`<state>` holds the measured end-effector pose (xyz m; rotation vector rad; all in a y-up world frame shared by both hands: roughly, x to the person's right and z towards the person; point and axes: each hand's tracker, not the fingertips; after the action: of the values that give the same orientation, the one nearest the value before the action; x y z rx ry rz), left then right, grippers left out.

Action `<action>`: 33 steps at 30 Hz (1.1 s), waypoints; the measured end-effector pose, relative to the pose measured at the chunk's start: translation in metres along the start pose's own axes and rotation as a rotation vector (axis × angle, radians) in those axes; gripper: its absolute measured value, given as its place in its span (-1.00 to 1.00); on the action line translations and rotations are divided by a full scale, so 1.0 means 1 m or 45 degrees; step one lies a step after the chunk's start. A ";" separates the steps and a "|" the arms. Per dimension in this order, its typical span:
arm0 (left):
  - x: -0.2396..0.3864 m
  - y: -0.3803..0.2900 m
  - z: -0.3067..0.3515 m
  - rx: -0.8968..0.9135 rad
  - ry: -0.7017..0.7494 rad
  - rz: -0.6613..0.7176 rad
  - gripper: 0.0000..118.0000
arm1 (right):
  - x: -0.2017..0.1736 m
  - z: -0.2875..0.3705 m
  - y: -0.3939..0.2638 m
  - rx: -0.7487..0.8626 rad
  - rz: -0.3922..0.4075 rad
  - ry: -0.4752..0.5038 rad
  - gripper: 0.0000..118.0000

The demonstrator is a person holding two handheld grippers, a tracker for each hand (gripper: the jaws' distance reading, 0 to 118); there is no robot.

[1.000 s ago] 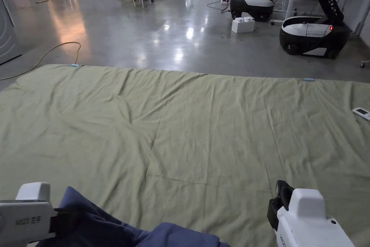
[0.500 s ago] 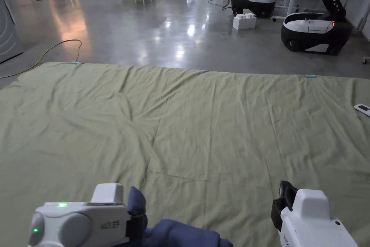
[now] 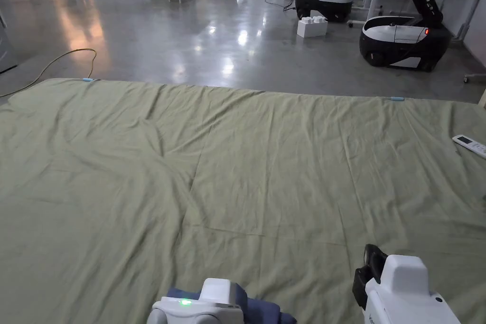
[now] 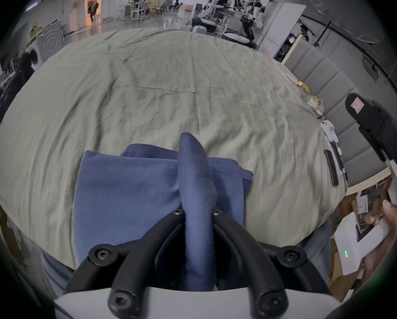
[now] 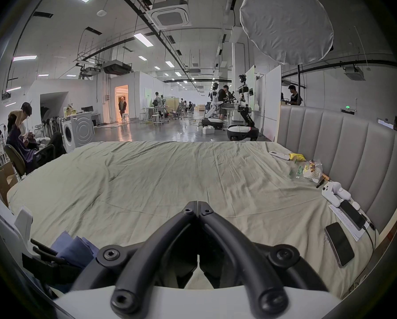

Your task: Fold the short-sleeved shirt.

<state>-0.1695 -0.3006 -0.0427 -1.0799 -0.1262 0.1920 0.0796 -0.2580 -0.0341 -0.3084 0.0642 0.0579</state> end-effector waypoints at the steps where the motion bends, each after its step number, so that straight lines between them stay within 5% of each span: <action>1: 0.001 0.000 -0.001 0.001 0.006 0.001 -0.80 | 0.000 0.000 0.000 -0.001 0.001 -0.001 -0.99; 6: 0.000 -0.001 -0.001 -0.005 -0.002 0.002 -0.75 | -0.001 0.000 -0.001 -0.006 0.001 0.000 -0.99; 10: -0.017 0.002 0.013 -0.011 -0.248 0.111 -0.01 | -0.003 0.000 -0.002 -0.008 0.005 0.008 -0.99; 14: -0.037 0.006 0.041 0.051 -0.363 0.159 0.03 | -0.005 0.001 0.000 -0.006 0.017 0.015 -0.99; 17: -0.046 0.009 0.047 0.111 -0.289 0.163 -0.03 | -0.004 0.001 0.000 -0.005 0.017 0.011 -0.99; 18: -0.048 0.009 0.043 0.114 -0.246 0.176 -0.16 | -0.004 0.001 0.000 -0.006 0.015 0.011 -0.99; 20: -0.046 0.010 0.031 0.083 -0.234 0.185 -0.74 | -0.005 -0.001 -0.001 -0.010 0.008 0.013 -0.99; 25: -0.030 -0.004 0.000 -0.044 -0.442 0.237 -0.74 | -0.006 -0.001 -0.003 -0.021 0.016 0.019 -0.99; 33: 0.005 -0.038 -0.053 -0.085 -0.250 0.089 -0.85 | -0.007 -0.001 -0.005 -0.032 0.022 0.017 -0.99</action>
<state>-0.1507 -0.3627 -0.0338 -1.1313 -0.2733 0.3589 0.0730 -0.2635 -0.0331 -0.3336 0.0792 0.0738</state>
